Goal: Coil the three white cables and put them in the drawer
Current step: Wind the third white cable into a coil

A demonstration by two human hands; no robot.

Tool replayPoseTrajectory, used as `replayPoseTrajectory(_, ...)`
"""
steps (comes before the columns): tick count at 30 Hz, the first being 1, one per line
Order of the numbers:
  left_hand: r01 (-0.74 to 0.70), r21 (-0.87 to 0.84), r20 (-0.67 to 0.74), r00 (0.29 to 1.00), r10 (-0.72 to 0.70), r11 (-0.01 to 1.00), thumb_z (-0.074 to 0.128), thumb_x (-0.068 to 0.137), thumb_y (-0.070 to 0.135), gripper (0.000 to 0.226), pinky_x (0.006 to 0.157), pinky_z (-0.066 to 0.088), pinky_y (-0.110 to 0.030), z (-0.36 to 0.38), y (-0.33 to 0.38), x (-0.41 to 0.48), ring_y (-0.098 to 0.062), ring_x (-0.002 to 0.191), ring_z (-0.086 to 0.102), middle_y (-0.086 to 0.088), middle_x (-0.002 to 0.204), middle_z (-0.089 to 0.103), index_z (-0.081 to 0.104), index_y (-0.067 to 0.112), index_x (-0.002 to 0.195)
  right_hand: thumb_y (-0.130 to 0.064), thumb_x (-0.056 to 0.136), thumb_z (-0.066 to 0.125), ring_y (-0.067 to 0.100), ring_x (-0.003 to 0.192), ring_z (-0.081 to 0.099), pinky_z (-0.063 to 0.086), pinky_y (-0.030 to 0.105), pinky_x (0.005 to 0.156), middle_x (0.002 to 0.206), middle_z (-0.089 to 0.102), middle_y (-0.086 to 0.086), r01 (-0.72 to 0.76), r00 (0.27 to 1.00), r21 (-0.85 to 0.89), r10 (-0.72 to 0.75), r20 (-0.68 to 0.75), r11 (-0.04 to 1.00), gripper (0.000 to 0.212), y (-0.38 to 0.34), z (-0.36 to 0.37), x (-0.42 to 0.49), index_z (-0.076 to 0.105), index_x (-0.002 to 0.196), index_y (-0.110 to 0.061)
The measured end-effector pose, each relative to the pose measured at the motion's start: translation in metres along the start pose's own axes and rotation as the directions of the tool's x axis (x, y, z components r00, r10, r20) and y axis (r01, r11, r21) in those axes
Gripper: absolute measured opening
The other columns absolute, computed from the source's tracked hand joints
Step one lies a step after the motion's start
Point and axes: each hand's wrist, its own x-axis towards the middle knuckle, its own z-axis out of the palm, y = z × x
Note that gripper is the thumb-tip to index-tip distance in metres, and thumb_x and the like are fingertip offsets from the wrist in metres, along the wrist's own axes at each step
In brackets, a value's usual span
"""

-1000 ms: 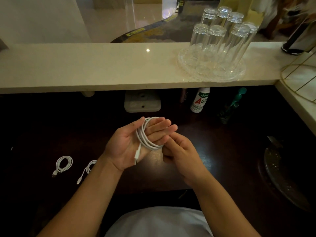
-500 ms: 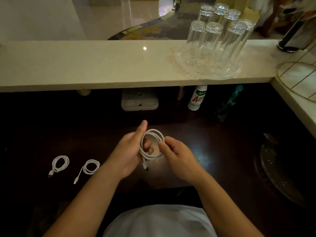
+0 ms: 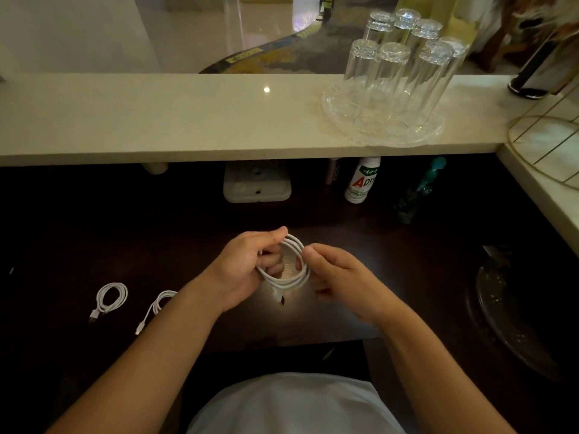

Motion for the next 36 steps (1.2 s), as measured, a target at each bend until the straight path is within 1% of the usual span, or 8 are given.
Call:
replayPoseTrajectory(2, 0.124, -0.229, 0.033, 0.992, -0.119, 0.966, 0.055, 0.092, 0.03, 0.04, 0.061, 0.032, -0.028, 0.0, -0.001, 0.002, -0.014, 0.049, 0.026, 0.005, 0.043, 0.026, 0.04, 0.019, 0.057, -0.03, 0.104, 0.039, 0.008, 0.057, 0.023, 0.022, 0.023, 0.053, 0.062, 0.03, -0.007, -0.01, 0.999, 0.113, 0.005, 0.037, 0.993, 0.026, 0.0, 0.003, -0.004, 0.053, 0.094, -0.011)
replayPoseTrajectory(5, 0.177, -0.295, 0.059, 0.984, -0.167, 0.939, 0.055, 0.093, 0.03, 0.04, 0.059, 0.036, -0.025, -0.004, -0.003, 0.003, -0.01, 0.043, 0.03, 0.006, 0.042, 0.028, 0.036, 0.019, 0.059, -0.026, 0.105, 0.04, 0.008, 0.057, 0.025, 0.026, 0.021, 0.052, 0.063, 0.031, -0.005, -0.011, 1.0, 0.151, 0.009, 0.014, 0.988, 0.029, 0.003, 0.004, -0.006, 0.06, 0.1, -0.006)
replayPoseTrajectory(12, 0.009, 0.197, -0.051, 0.999, 0.001, 0.98, 0.052, 0.098, 0.024, 0.041, 0.051, 0.04, -0.024, -0.001, 0.01, 0.0, -0.012, 0.046, 0.03, 0.002, 0.05, 0.027, 0.042, 0.017, 0.059, -0.012, 0.104, 0.042, 0.011, 0.055, 0.032, 0.033, 0.026, 0.054, 0.058, 0.041, -0.001, -0.011, 0.995, 0.09, 0.02, -0.103, 0.996, 0.029, 0.006, 0.0, -0.01, 0.068, 0.114, -0.003)
replayPoseTrajectory(15, -0.041, 0.304, -0.071, 0.995, 0.066, 0.952, 0.05, 0.1, 0.023, 0.038, 0.051, 0.039, -0.022, 0.005, 0.013, -0.002, -0.005, 0.042, 0.038, 0.01, 0.045, 0.039, 0.051, 0.016, 0.063, -0.01, 0.103, 0.04, 0.015, 0.059, 0.037, 0.035, 0.026, 0.055, 0.064, 0.053, 0.003, -0.048, 0.998, 0.233, 0.056, -0.028, 0.971, 0.032, 0.0, 0.0, -0.014, 0.066, 0.119, -0.003)
replayPoseTrajectory(22, -0.165, 0.545, -0.113, 0.957, 0.267, 0.822, 0.048, 0.101, 0.03, 0.035, 0.057, 0.042, -0.029, 0.011, 0.01, -0.005, -0.001, 0.045, 0.044, 0.015, 0.047, 0.05, 0.058, 0.02, 0.069, -0.013, 0.1, 0.044, 0.024, 0.086, 0.057, 0.043, 0.034, 0.069, 0.122, 0.067, 0.019, -0.095, 0.965, 0.3, 0.015, 0.26, 0.949, 0.037, -0.012, -0.013, -0.023, 0.059, 0.134, -0.012)
replayPoseTrajectory(24, -0.177, 0.538, -0.102, 0.957, 0.272, 0.824, 0.047, 0.101, 0.03, 0.034, 0.058, 0.043, -0.027, 0.012, 0.009, -0.006, -0.001, 0.046, 0.044, 0.014, 0.048, 0.05, 0.059, 0.018, 0.071, -0.012, 0.098, 0.051, 0.023, 0.086, 0.058, 0.045, 0.03, 0.07, 0.121, 0.069, 0.017, -0.053, 0.973, 0.217, 0.002, 0.23, 0.975, 0.037, -0.01, -0.017, -0.022, 0.06, 0.134, -0.011)
replayPoseTrajectory(30, -0.164, 0.334, -0.008, 0.984, 0.177, 0.928, 0.045, 0.102, 0.023, 0.039, 0.05, 0.04, -0.016, 0.021, 0.011, -0.009, -0.002, 0.044, 0.043, 0.011, 0.047, 0.048, 0.058, 0.017, 0.066, -0.015, 0.071, 0.081, 0.012, 0.059, 0.054, 0.041, 0.026, 0.058, 0.067, 0.065, 0.003, 0.004, 1.0, 0.173, 0.002, -0.03, 0.985, 0.035, -0.005, -0.012, -0.01, 0.068, 0.101, -0.001)
replayPoseTrajectory(36, -0.06, 0.14, 0.009, 0.998, 0.06, 0.988, 0.049, 0.098, 0.025, 0.043, 0.056, 0.034, -0.031, 0.011, 0.006, -0.006, -0.019, 0.051, 0.023, 0.001, 0.05, 0.026, 0.046, 0.019, 0.056, -0.006, 0.088, 0.066, 0.015, 0.067, 0.052, 0.042, 0.026, 0.059, 0.084, 0.061, 0.013, -0.022, 0.998, 0.184, 0.032, -0.048, 0.983, 0.019, 0.0, -0.015, -0.012, 0.074, 0.105, -0.007)
